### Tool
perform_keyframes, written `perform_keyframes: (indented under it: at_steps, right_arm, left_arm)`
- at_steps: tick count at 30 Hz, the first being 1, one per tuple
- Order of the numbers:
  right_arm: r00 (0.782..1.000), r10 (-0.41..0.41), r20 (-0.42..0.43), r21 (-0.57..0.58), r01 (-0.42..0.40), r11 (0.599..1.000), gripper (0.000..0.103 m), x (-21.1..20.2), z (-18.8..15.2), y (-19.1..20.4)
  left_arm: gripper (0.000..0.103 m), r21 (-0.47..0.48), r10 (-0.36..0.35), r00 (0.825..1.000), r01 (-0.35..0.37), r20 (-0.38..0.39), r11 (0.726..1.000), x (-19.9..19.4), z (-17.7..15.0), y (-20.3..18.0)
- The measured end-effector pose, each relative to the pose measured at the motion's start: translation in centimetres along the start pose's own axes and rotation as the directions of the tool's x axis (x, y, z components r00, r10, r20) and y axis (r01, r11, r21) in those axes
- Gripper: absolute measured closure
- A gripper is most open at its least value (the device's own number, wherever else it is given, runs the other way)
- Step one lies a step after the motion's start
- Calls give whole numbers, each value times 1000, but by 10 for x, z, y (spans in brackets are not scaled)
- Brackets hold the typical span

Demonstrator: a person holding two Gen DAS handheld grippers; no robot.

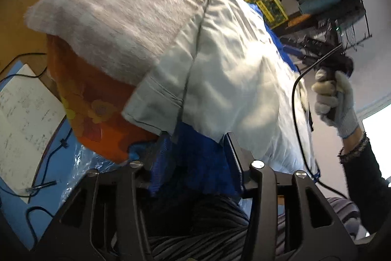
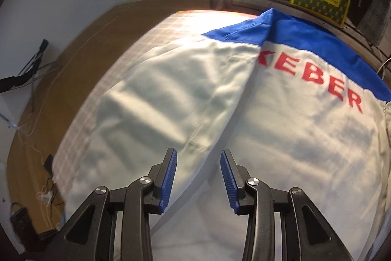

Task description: Fold large clothes

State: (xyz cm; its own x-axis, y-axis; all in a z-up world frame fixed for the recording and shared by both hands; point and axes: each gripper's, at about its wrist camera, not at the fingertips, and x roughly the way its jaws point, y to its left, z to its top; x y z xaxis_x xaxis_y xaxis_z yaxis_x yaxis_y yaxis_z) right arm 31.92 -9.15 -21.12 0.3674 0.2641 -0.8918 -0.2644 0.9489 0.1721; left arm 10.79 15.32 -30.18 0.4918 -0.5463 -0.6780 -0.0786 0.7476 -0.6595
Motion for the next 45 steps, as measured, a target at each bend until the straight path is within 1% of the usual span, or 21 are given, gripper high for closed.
perform_keyframes:
  at_steps: [1, 3, 7, 12, 17, 20, 22, 24, 28, 29, 30, 31, 34, 36, 38, 40, 41, 42, 43, 44, 45]
  right_arm:
    - [1000, 11, -2, 6, -11, 1000, 64, -1, -2, 2]
    - [1000, 31, 4, 28, -31, 999, 64, -6, -4, 4]
    - [995, 83, 62, 82, -88, 993, 64, -32, -5, 1]
    - [983, 104, 149, 73, -116, 991, 64, -81, -9, 6]
    - [969, 149, 199, 80, -168, 983, 64, -121, -25, 13]
    - [959, 180, 219, 71, -199, 977, 64, -132, -41, 21]
    - [961, 180, 211, 54, -195, 979, 64, -131, -52, 26]
    - [970, 165, 178, 27, -172, 985, 64, -120, -67, 36]
    - [981, 167, 100, 15, -169, 986, 64, -90, -91, 49]
    - [982, 171, 79, 14, -172, 985, 65, -81, -96, 53]
    - [984, 172, 53, 7, -173, 985, 65, -68, -100, 60]
    - [985, 169, 35, -3, -169, 986, 66, -59, -104, 65]
    - [990, 142, -15, -50, -143, 988, 68, -32, -111, 83]
    - [988, 150, -37, -67, -153, 986, 68, -20, -115, 92]
    - [987, 149, -54, -91, -153, 984, 68, -10, -118, 99]
    - [992, 108, -70, -126, -117, 985, 68, 4, -122, 104]
    - [992, 94, -81, -130, -104, 986, 68, 10, -123, 105]
    - [992, 87, -92, -126, -98, 987, 68, 17, -124, 104]
    - [991, 82, -101, -120, -94, 988, 68, 23, -126, 103]
    - [992, 81, -94, -122, -92, 988, 69, 25, -128, 101]
    - [993, 79, -85, -130, -90, 987, 69, 25, -129, 101]
  left_arm:
    - [80, 17, 39, 999, -39, 1, 999, 2, -1, -3]
    - [80, 42, 86, 996, -87, 12, 995, 3, 0, -6]
    - [80, 69, 103, 994, -104, 24, 992, -4, 0, -8]
    - [80, 105, 113, 993, -114, 23, 988, -16, 2, -16]
    - [80, 123, 108, 992, -115, 63, 986, -42, 3, -13]
    - [80, 102, 85, 994, -93, 73, 990, -49, 3, -4]
    - [74, 80, 55, 997, -59, 52, 995, -45, 1, 3]
    - [58, 78, 31, 999, -33, 29, 996, -32, -1, 7]
    - [57, -21, -34, 999, 34, 4, 999, -3, -4, 19]
    - [62, -30, -52, 999, 52, 1, 998, 3, -6, 19]
    - [91, -20, -58, 998, 58, -2, 998, 7, -8, 17]
    - [97, -7, -48, 999, 48, -4, 999, 10, -10, 13]
    - [99, 31, 18, 998, -20, 55, 999, -3, -11, -1]
    - [99, 64, 74, 990, -82, 121, 995, -18, -11, -10]
    - [99, 49, 78, 989, -85, 125, 995, -17, -12, -7]
    - [99, 54, 108, 988, -114, 110, 992, -9, -16, -4]
    - [99, 65, 102, 989, -109, 104, 992, -5, -18, -3]
    - [97, 75, 102, 990, -110, 102, 991, -2, -19, -3]
    - [92, 73, 110, 988, -118, 104, 990, -2, -19, -2]
    - [77, 62, 105, 989, -111, 103, 992, -4, -18, 0]
    - [59, 45, 87, 989, -93, 122, 995, -10, -16, 5]
